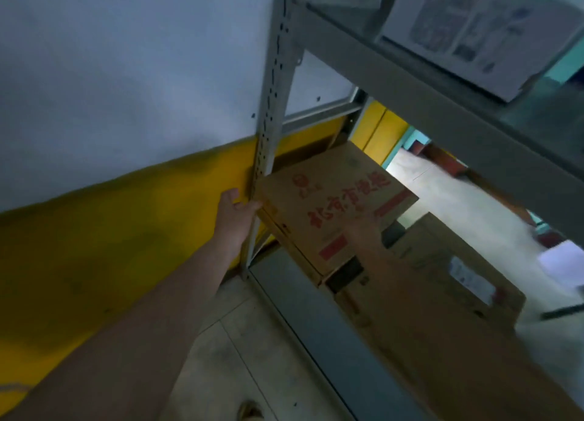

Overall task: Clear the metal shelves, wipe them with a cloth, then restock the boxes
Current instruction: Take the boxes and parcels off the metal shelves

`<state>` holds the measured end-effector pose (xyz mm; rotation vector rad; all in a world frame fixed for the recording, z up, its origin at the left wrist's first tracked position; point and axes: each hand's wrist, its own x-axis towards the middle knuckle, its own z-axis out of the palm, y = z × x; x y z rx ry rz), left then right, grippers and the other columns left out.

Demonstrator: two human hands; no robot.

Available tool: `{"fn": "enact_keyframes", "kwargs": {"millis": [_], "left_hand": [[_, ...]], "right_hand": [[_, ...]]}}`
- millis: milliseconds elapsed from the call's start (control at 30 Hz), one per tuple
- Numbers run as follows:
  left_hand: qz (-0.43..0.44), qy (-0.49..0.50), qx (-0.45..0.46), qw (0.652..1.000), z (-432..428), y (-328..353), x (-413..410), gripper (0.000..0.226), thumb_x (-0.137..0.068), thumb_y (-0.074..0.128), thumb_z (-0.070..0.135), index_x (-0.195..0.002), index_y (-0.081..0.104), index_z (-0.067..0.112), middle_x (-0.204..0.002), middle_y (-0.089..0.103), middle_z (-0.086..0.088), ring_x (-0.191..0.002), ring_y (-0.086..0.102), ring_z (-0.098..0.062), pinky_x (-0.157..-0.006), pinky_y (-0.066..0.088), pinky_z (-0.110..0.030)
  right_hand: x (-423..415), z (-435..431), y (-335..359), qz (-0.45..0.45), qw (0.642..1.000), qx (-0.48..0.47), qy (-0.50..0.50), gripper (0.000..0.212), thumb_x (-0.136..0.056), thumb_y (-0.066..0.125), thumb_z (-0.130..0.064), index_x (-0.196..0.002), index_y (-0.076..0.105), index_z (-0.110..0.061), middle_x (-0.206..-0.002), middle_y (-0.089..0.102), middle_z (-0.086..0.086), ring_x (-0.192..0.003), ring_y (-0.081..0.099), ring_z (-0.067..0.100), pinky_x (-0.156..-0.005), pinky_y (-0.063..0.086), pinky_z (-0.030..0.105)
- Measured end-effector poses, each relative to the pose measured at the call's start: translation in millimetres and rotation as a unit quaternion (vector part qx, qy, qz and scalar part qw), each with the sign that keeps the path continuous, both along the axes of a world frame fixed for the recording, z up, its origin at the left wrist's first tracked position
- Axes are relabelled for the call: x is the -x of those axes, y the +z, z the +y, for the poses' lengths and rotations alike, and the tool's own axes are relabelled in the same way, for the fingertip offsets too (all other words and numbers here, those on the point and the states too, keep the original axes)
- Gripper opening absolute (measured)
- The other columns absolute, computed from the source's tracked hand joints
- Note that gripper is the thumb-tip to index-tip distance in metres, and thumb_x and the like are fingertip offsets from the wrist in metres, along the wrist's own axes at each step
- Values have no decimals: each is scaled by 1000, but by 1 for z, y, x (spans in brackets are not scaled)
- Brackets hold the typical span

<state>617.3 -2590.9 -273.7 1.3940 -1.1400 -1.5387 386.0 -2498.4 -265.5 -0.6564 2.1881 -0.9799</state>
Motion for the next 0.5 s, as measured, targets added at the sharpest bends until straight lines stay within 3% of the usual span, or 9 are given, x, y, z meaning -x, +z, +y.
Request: {"fn": "enact_keyframes", "kwargs": {"millis": [33, 67, 100, 167, 233, 300, 400, 500], "left_hand": [[-9, -9, -19, 1000, -11, -15, 4, 68, -95, 69, 27, -152, 34, 16, -140, 43, 1, -120, 45, -14, -92, 36, -26], [-17, -19, -36, 999, -22, -32, 8, 73, -94, 71, 31, -154, 31, 17, -146, 40, 0, -128, 43, -15, -96, 35, -27], [-24, -32, -41, 998, -33, -45, 13, 80, -92, 73, 35, -156, 28, 18, -154, 35, 0, -137, 39, -18, -100, 35, -28], [-32, -53, -44, 997, -57, -69, 28, 96, -86, 77, 46, -159, 21, 19, -163, 25, -1, -146, 30, -20, -109, 35, -33], [-24, -56, -66, 996, -83, -87, 49, 105, -80, 79, 54, -160, 19, 21, -163, 25, 0, -146, 30, -21, -111, 35, -36], [0, -49, -85, 995, -101, -101, 72, 100, -79, 81, 50, -157, 26, 20, -154, 37, 2, -136, 42, -19, -107, 40, -33], [16, -23, -100, 995, -108, -118, 93, 94, -75, 87, 42, -149, 34, 18, -143, 50, 0, -126, 53, -18, -104, 48, -34], [4, -26, -87, 996, -110, -125, 92, 97, -66, 90, 50, -144, 40, 21, -138, 51, 0, -121, 58, -19, -102, 53, -42]], "right_hand": [[-1, -7, -21, 19, 999, -40, -23, 53, -89, 58, -55, -131, 50, -23, -143, 49, 12, -119, 57, 29, -93, 56, 48], [0, -8, -40, 37, 994, -82, -58, 83, -87, 59, -61, -152, 31, -17, -156, 33, 14, -137, 42, 35, -107, 46, 54], [-1, -8, -55, 38, 990, -92, -104, 102, -87, 63, -62, -160, 10, -14, -163, 19, 14, -147, 28, 38, -117, 35, 55], [-9, -4, -73, -28, 984, -56, -168, 123, -83, 75, -57, -160, -10, -16, -166, 14, 13, -149, 25, 37, -119, 32, 51], [-8, -3, -95, -96, 971, 20, -216, 130, -73, 85, -55, -160, -9, -30, -164, 24, 7, -146, 35, 33, -117, 36, 48], [-10, 0, -103, -113, 961, 83, -239, 127, -69, 88, -52, -159, -1, -41, -161, 31, 1, -144, 39, 28, -116, 38, 51], [-11, 0, -108, -127, 947, 122, -269, 119, -74, 88, -38, -159, 5, -44, -159, 34, 0, -141, 41, 26, -114, 41, 53], [-12, 0, -111, -139, 940, 130, -284, 119, -72, 89, -41, -155, 5, -54, -158, 36, -3, -139, 44, 25, -112, 43, 55]]}}
